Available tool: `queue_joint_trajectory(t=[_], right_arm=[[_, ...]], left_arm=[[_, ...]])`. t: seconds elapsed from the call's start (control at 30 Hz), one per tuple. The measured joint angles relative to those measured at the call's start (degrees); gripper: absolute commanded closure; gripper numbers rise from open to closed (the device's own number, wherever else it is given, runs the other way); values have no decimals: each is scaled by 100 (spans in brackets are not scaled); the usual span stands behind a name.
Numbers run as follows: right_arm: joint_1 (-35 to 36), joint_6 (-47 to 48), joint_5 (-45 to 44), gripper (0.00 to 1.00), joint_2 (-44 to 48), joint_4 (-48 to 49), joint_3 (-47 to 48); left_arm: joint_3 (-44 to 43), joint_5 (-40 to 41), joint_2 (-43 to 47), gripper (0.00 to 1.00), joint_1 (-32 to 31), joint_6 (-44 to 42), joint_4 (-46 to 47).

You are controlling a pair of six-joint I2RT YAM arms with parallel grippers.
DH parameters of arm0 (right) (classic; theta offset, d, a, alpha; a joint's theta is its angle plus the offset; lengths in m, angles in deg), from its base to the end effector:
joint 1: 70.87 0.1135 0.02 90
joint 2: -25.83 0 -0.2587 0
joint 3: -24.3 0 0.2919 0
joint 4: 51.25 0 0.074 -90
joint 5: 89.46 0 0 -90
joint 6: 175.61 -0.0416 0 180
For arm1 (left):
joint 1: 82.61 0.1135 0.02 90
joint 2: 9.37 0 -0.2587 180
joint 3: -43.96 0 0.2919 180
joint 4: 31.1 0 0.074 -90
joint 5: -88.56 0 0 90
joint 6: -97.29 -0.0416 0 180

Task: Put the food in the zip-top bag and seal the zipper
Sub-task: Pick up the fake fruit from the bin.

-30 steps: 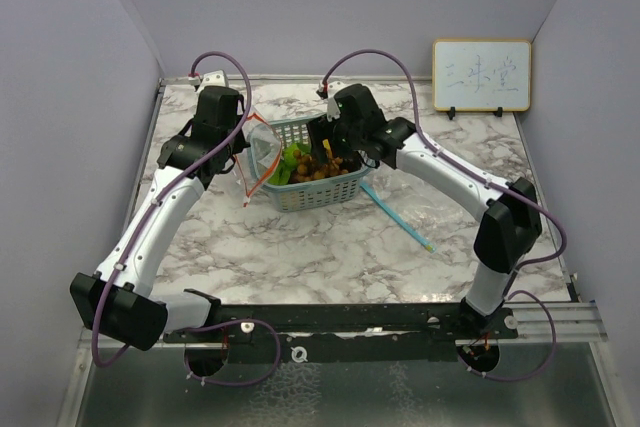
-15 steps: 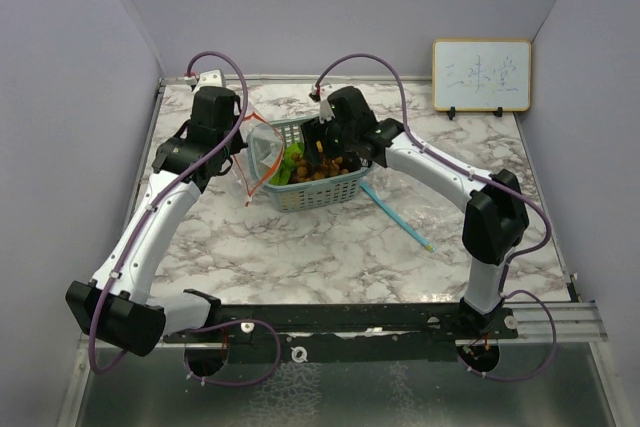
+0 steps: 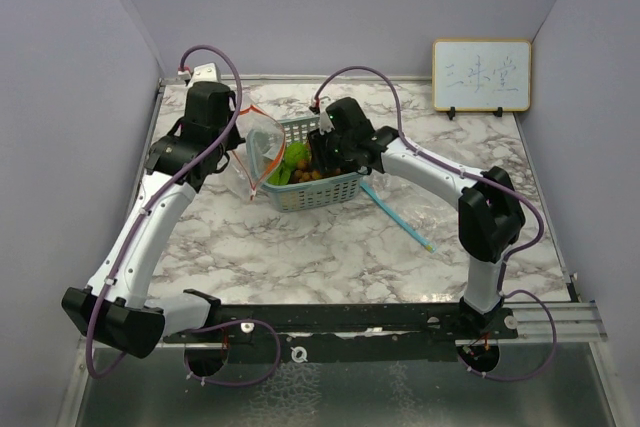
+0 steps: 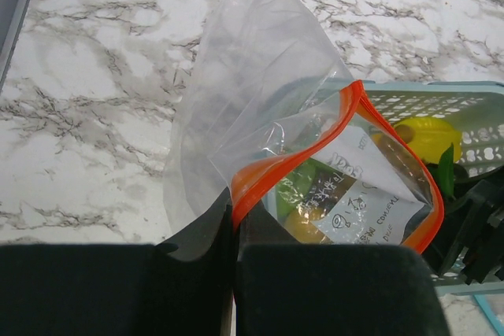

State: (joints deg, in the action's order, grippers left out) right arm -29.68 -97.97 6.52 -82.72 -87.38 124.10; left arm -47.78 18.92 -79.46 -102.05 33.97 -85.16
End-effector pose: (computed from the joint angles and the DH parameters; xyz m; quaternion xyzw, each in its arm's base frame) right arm 0.3528 0.3145 0.2329 -0.2490 0.8882 0.2156 0.3204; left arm 0.2864 -0.0857 0.4039 -0.1394 0.8555 -0.0432 0.4969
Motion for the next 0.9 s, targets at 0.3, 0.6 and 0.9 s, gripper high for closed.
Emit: queue_joint_trajectory(t=[0.3,0.6,0.9], right_arm=[[-52,11,-127,98,273,-243,656],[-872,-293,446,98,1639,-173,1246],[-1014,-903,2981,98,1810,811,1473]], left_arm=[[-1051,-7,-247,100,0,50,-304],[-1523,-225,-817,100,0,63,-286],[-1829,-472,-1355,100,0,120,-286]])
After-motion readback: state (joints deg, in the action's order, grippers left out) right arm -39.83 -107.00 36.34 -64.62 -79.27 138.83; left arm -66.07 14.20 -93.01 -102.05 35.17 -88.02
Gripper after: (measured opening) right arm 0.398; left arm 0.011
